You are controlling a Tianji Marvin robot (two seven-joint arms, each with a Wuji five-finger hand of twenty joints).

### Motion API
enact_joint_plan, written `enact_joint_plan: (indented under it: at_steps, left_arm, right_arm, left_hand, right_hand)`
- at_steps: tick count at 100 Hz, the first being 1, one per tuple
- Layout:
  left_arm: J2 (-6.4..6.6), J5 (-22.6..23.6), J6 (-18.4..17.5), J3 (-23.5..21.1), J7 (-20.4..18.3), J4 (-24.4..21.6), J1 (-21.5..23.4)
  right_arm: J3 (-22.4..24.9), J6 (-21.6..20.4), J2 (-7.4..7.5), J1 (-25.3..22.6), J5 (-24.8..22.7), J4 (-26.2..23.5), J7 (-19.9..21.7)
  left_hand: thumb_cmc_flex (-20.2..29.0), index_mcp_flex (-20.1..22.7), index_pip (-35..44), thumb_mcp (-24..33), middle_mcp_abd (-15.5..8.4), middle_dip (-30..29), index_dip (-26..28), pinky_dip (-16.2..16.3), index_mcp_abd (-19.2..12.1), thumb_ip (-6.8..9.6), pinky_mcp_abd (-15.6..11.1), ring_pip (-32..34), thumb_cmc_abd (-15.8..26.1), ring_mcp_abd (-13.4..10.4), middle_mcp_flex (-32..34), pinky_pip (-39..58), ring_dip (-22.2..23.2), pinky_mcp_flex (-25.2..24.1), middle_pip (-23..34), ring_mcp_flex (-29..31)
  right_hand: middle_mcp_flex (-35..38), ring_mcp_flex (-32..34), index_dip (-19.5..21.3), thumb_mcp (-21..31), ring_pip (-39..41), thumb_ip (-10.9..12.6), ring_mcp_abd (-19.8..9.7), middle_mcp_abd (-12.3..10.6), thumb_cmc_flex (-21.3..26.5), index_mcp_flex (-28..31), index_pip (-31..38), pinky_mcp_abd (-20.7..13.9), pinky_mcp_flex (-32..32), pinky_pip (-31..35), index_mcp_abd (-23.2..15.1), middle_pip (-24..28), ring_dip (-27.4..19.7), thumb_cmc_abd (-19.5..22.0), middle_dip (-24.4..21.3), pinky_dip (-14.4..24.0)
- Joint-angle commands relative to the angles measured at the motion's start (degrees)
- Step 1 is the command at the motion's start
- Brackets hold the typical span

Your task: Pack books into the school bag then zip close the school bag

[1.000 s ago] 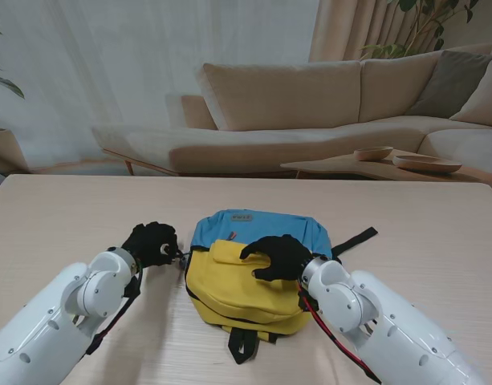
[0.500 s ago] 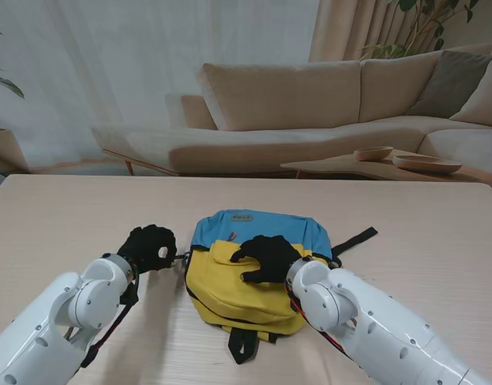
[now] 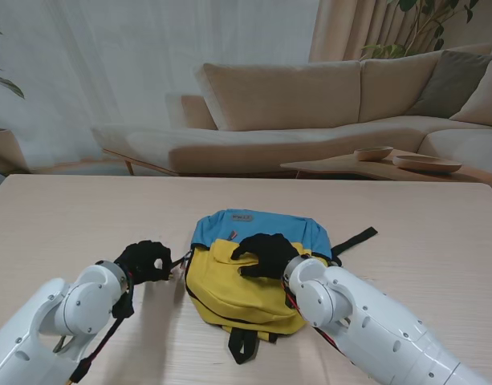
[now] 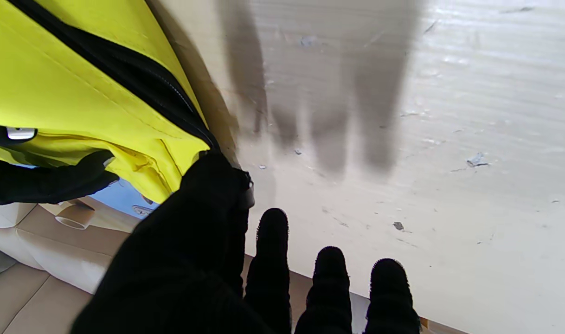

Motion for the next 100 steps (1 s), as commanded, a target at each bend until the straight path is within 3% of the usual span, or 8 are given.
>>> enact_joint_plan:
  at_steps: [1,22,40,76,100]
  left_arm:
    - [0.18,-0.4,0.3,0.2,-2.2,-0.4,0.1]
    - [0.32,-0.6,1.5,0.1,-3.1,-2.5,1.7]
    - [-0.12,0.3,2.3,-1.8,-1.0,-6.8,6.2]
    - [-0.38,3.9,3.3,-4.5,-0.2,-15.2,15.4]
    - [-0.72,4.5,3.7,-4.9,1.6,-19.7,21.2]
  right_arm:
    - [-0.3,0.4,-0.16,-1.0,0.0,1.4,1.5]
    - [-1.8,1.9,-0.50,0.3,1.3,2.4,1.8]
    - [-4.2,6.2,-0.59,2.0,1.7,3.1,3.2]
    - [-6.0,12.4,-1.53,3.1,2.2,3.7,1.7]
    - [-6.7,14.4,-1.89,3.8,2.7,3.7,1.6]
  left_hand:
    - [4.2,3.0,1.2,0.1,0.1,0.8,-1.3,1.6,0.5,0.53,1.3,0.6,0.6,0.6,1.2,1.5,0.7,-0.3,0.7,0.3]
    - [4.3,2.8,1.2,0.2,0.2,1.5,-2.0,1.9,-1.3,0.55,1.2,1.3,0.9,1.0,1.9,1.7,1.2,-0.1,1.8,0.7]
    - [4.2,2.8,1.5,-0.1,0.5,1.7,-1.6,2.2,-1.4,0.69,1.4,1.6,1.0,1.3,2.3,2.1,1.4,0.0,1.9,0.9]
    - [4.1,3.1,1.3,-0.1,0.7,2.0,-1.0,3.0,-1.4,0.94,1.9,2.5,0.9,1.8,3.7,5.5,1.8,0.2,1.9,2.3]
    - [4.1,3.3,0.9,-0.2,0.8,2.5,0.5,0.1,-1.4,1.06,1.7,2.7,0.9,1.9,4.1,13.6,1.8,-2.3,2.1,2.6]
  right_hand:
    - [2.9,2.1,1.2,1.5,0.3,2.1,-1.0,5.2,-0.9,1.4,1.8,2.2,2.3,2.8,3.9,2.1,0.7,-0.2,0.9,1.7]
    - [4.2,4.3,0.8,1.8,1.0,1.9,-0.6,5.4,-1.0,1.3,1.6,2.9,3.6,4.0,4.2,2.2,1.0,0.2,0.9,2.5]
    - [5.0,4.8,0.4,0.5,1.4,1.8,0.0,6.5,-1.5,2.4,1.8,3.6,3.3,5.1,6.6,2.4,1.3,1.7,1.1,3.4]
    - [4.2,4.3,-1.4,-1.0,1.8,2.1,1.2,7.6,-2.5,0.9,-0.2,5.0,2.7,6.6,10.8,3.0,1.7,2.6,1.5,4.5]
    - [3.8,4.0,-2.0,-1.5,1.8,2.3,1.2,7.4,-2.4,0.5,-0.3,5.0,2.7,7.2,10.9,3.2,1.7,2.9,1.6,5.0]
